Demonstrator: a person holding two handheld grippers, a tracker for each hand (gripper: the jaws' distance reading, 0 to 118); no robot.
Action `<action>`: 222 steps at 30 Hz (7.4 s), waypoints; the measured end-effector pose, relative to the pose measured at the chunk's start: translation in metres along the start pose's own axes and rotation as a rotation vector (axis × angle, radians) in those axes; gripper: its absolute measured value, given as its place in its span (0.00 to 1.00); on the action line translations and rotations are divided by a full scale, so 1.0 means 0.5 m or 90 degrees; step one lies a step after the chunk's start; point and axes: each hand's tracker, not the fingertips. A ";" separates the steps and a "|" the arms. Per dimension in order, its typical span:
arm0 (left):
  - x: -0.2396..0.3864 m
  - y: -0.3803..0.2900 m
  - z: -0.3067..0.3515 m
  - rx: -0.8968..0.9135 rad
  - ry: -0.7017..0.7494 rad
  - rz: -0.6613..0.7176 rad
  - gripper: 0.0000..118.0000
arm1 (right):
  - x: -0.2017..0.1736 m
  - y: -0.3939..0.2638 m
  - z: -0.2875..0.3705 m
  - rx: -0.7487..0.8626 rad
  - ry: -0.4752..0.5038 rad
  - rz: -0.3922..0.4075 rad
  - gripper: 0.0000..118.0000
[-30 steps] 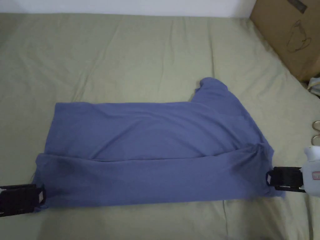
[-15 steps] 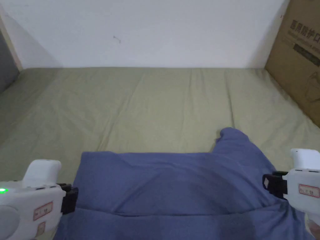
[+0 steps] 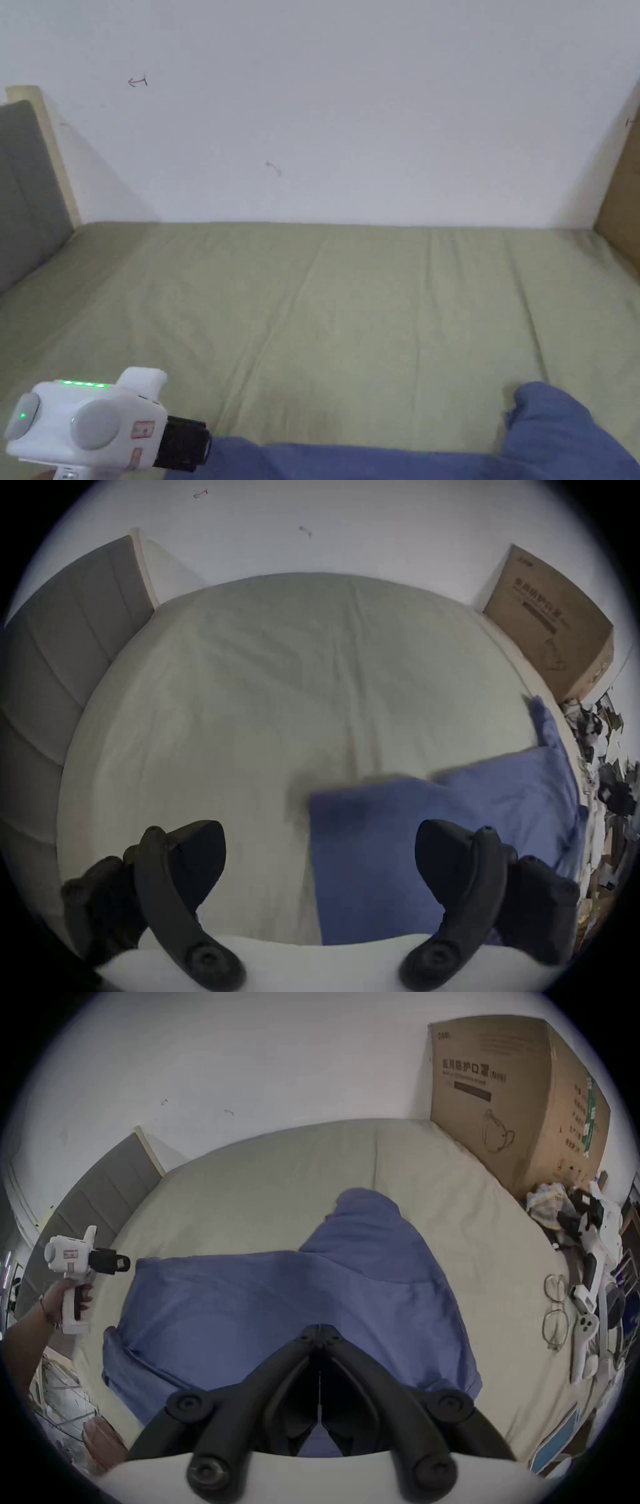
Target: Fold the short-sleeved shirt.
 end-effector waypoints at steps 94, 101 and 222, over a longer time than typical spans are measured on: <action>0.285 -0.370 0.421 0.168 0.027 0.014 0.00 | -0.147 -0.136 0.168 0.059 -0.139 0.029 0.01; 0.320 -0.383 0.418 0.205 0.098 -0.029 0.00 | -0.202 -0.140 0.135 0.056 -0.155 0.025 0.01; 0.021 -0.432 0.141 -0.035 -0.550 0.375 1.00 | -0.166 -0.183 0.089 -0.065 -0.029 -0.010 0.01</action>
